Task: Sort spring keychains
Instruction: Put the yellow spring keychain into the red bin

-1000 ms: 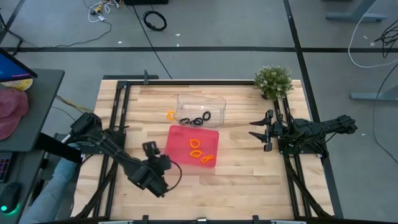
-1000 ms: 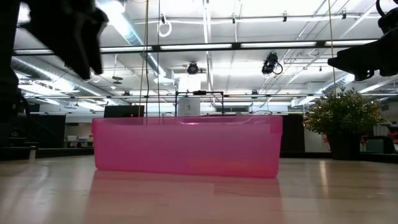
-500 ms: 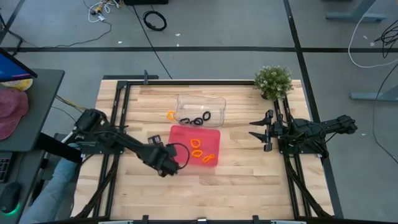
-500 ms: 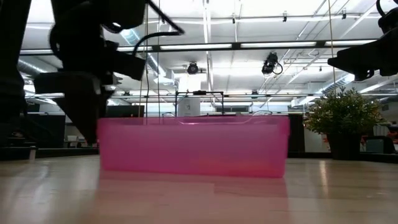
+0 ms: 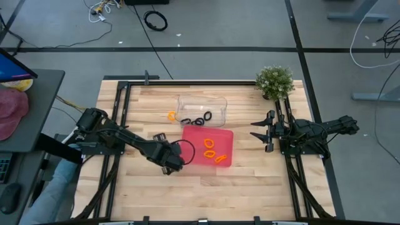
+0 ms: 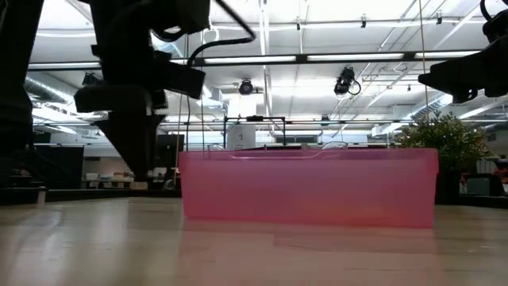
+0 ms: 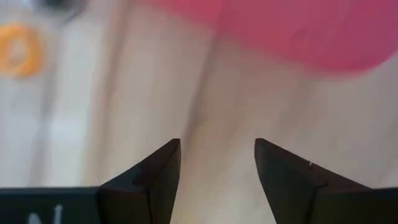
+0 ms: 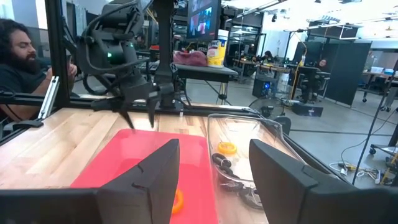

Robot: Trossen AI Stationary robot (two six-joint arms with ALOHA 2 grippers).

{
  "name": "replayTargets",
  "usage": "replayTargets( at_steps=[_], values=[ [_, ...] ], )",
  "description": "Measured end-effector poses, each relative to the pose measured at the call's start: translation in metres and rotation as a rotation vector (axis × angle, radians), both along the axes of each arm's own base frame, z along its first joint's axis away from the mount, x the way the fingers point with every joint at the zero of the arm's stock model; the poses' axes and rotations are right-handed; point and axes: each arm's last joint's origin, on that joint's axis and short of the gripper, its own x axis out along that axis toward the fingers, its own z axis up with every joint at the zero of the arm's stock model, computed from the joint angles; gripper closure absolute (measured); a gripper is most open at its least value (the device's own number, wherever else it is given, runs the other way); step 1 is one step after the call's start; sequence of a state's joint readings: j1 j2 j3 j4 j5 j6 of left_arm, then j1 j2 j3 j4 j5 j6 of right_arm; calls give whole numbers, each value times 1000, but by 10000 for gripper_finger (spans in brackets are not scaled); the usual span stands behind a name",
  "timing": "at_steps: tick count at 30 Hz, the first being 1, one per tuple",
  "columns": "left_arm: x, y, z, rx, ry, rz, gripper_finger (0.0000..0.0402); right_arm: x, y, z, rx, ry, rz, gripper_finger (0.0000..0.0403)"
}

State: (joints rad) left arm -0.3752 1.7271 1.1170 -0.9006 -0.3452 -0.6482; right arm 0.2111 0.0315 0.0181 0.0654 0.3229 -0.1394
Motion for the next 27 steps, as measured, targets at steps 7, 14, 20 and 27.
replayTargets(
  at_steps=[7, 14, 20, 27],
  values=[
    [-21, 12, 11, 275, 54, 70, 193, 0, 0, 0, 0, 0, 0, 204],
    [-20, 34, 33, 357, -59, 76, 193, 0, 0, 0, 0, 0, 0, 204],
    [-24, 74, 40, 342, -58, 71, 194, 0, 0, 0, 0, -1, 0, 204],
    [-37, 118, 30, 135, -164, -129, 216, 0, 0, 0, 0, 0, 0, 204]
  ],
)
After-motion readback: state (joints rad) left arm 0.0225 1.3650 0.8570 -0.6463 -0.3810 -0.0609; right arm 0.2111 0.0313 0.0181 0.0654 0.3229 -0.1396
